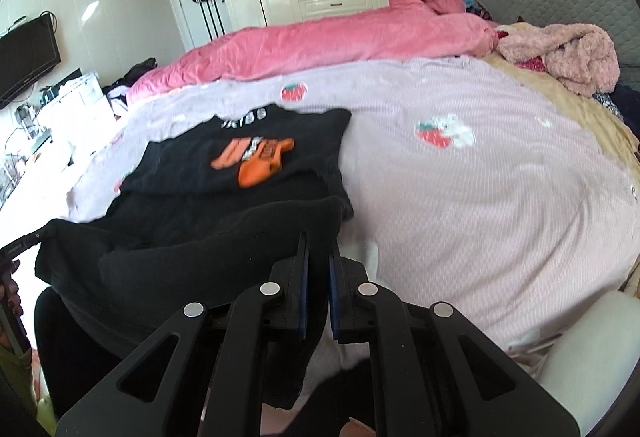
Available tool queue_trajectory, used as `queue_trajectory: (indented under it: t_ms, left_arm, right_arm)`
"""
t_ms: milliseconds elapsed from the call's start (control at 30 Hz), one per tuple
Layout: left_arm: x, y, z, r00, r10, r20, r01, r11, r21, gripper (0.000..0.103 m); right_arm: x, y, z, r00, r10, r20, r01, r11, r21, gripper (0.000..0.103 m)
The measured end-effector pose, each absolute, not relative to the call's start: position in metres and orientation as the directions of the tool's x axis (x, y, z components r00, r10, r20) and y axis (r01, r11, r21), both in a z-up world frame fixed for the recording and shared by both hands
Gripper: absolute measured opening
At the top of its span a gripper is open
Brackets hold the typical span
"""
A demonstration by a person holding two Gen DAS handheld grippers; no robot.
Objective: Fold small clothes
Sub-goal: 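Lift the hem with both grippers and fold it toward the collar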
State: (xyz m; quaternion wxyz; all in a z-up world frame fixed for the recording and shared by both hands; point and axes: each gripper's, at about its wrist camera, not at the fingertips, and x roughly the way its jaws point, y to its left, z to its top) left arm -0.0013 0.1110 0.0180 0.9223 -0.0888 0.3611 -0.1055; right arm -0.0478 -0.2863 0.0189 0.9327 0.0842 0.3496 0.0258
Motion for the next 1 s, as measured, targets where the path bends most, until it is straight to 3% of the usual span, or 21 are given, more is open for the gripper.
queue_trajectory:
  t_ms: [367,733,800,867,933,1000]
  left_arm:
    - [0.051,0.107,0.013,0.728,-0.207,-0.653,0.092,0.974,-0.206,0.004]
    - [0.065,0.11,-0.011,0.707,-0.218,-0.673,0.077,0.97,-0.232,0.005]
    - [0.063,0.11,-0.011,0.705,-0.231,-0.671,0.081,0.966,-0.247,0.009]
    - [0.06,0.109,-0.01,0.702,-0.249,-0.667,0.088,0.96,-0.265,0.016]
    - [0.056,0.108,-0.009,0.7,-0.265,-0.663,0.096,0.955,-0.281,0.023]
    - [0.049,0.106,-0.005,0.704,-0.273,-0.656,0.103,0.953,-0.286,0.033]
  right_arm:
    - [0.01,-0.288,0.018,0.77,0.091,-0.631,0.04,0.981,0.191,0.007]
    - [0.034,-0.285,-0.01,0.734,0.107,-0.67,0.058,0.974,0.219,0.01]
    - [0.034,-0.285,-0.013,0.728,0.115,-0.676,0.056,0.973,0.226,0.012]
    - [0.032,-0.285,-0.014,0.725,0.123,-0.678,0.055,0.97,0.235,0.028]
    - [0.028,-0.285,-0.013,0.729,0.133,-0.671,0.049,0.968,0.245,0.037]
    - [0.022,-0.284,-0.013,0.731,0.135,-0.669,0.046,0.968,0.245,0.037]
